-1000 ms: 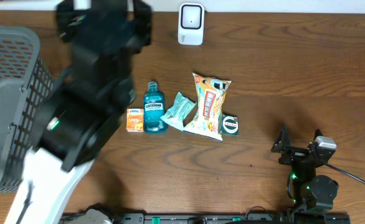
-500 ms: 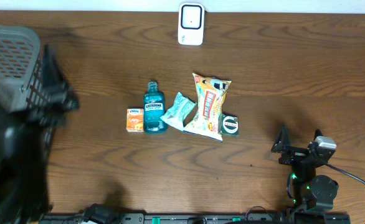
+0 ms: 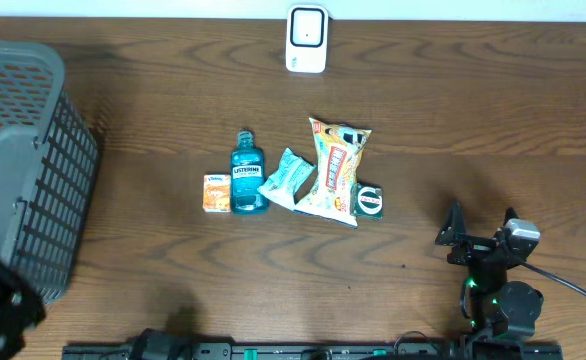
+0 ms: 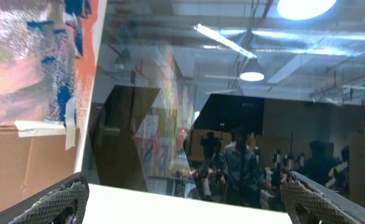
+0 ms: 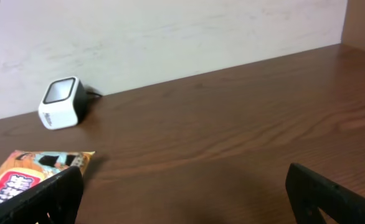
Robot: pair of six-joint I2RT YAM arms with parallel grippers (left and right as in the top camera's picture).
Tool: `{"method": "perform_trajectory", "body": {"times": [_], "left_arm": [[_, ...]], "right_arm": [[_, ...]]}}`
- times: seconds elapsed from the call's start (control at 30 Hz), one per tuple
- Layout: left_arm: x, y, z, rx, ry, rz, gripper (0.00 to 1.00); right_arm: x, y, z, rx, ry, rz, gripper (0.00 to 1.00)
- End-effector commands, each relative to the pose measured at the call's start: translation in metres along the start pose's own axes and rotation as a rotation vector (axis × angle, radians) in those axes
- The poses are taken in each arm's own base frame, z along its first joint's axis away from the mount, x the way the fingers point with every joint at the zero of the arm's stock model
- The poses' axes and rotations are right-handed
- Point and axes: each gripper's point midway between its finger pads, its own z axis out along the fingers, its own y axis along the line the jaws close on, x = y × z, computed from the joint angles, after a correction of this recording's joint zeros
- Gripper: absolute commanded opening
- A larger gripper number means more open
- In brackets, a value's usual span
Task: Scan the item barcode
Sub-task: 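Reach the right gripper toward the dark green Zam-Buk tin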
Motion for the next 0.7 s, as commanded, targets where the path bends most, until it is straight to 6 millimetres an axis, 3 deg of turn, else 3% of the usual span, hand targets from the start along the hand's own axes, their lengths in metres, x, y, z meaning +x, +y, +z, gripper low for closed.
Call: {"method": "perform_trajectory", "body": {"times": [0.0, 0.2, 0.47, 0.67], "left_arm": [[-0.015, 0.006, -0.024, 0.012, -0.057, -0.003, 0.98], [-0.013, 0.012, -0.040, 0.007, -0.120, -0.025, 0.98], [0.014, 0.008, -0.035, 0.005, -0.137, -0.030, 0.98], [0.023, 0.013, -0.051, 0.001, -0.201, -0.052, 0.98]], "right_arm": [[0.003, 0.017, -0.001, -0.100, 0.023, 0.127, 0.99], [0.005, 0.038, -0.004, -0.210, 0.079, 0.431, 0.99], [0.008, 0.063, -0.012, -0.353, 0.145, 0.480, 0.99], [0.006, 0.069, -0.015, -0.376, 0.191, 0.669, 0.99]]}}
